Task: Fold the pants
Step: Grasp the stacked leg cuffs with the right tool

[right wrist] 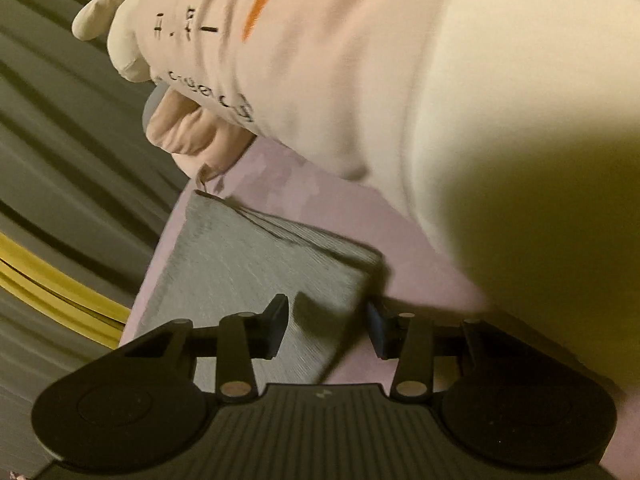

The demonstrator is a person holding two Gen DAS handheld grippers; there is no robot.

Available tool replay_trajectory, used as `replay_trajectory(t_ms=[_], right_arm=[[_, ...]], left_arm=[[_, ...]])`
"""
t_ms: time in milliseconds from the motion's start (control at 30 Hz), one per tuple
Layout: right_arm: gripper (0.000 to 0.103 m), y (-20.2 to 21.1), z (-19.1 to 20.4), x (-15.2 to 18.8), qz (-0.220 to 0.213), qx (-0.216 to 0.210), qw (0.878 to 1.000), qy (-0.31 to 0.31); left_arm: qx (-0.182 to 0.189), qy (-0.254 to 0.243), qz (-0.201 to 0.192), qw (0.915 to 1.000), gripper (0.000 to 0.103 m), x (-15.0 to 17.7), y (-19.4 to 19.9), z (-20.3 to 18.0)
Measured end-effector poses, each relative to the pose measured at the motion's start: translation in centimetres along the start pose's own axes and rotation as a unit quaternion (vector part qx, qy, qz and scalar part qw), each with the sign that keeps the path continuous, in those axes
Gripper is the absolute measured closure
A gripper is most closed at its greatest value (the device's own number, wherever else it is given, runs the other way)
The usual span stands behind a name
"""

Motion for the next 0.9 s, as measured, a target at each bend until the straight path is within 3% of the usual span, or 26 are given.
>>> replay_trajectory(t_ms=[267,300,367,400,633,667,733,800,900], right_arm=[[0.059,-1.6,1.4,-0.5,-0.006,-0.016,1.0,0.025],[0.064,-1.5,1.6,-0.4,-0.01,-0.019,0.999,0.03],[0.083,-1.3,1.9,-0.2,-0.015,-0.026,0.999,0.042],[0.085,-1.2,2.1,-0.1,-0.017,-0.029,0.998,0.047],[0.075,-1.9,3.2,0.4,-0.019,-0.006,0.995,0.098],[0.076,-1.8,3.5,0.4,-0.019,0.0,0.993,0.114],[0.089,-1.6,4.7,0.2,-0.021,0.009,0.988,0.155],[0.091,-0.8,6.9,-0.2,-0.035,0.0,0.982,0.188],[0.091,2.2,14.7,0.4,-0.076,-0.072,0.956,0.273]], left_arm=[[-0.005,-0.009,-0.003,0.9999,0.001,0.2,-0.3,-0.3],[-0.005,-0.009,-0.003,0.9999,0.001,0.2,-0.3,-0.3],[-0.005,-0.011,-0.003,0.9999,0.001,0.2,-0.3,-0.3],[-0.005,-0.011,-0.003,0.9999,0.001,0.2,-0.3,-0.3],[-0.004,-0.009,-0.003,0.9999,0.001,0.2,-0.2,-0.3],[-0.004,-0.008,-0.003,1.0,0.001,0.1,-0.2,-0.2],[-0.003,-0.004,-0.005,1.0,0.001,0.1,-0.2,-0.2],[-0.003,0.0,-0.008,1.0,0.001,-0.1,-0.1,-0.1],[-0.003,0.007,-0.011,0.9999,0.001,-0.2,-0.1,0.1]])
Point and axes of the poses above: each gripper's, at about its wrist camera, not at the fingertips, and y roughly against the way its jaws point, z to its left, x to its underside, the point moved 9 cm from there along -y, roughly the way its jaws point, and after that the axes turned 14 degrees about -z, right-handed, at the moved point
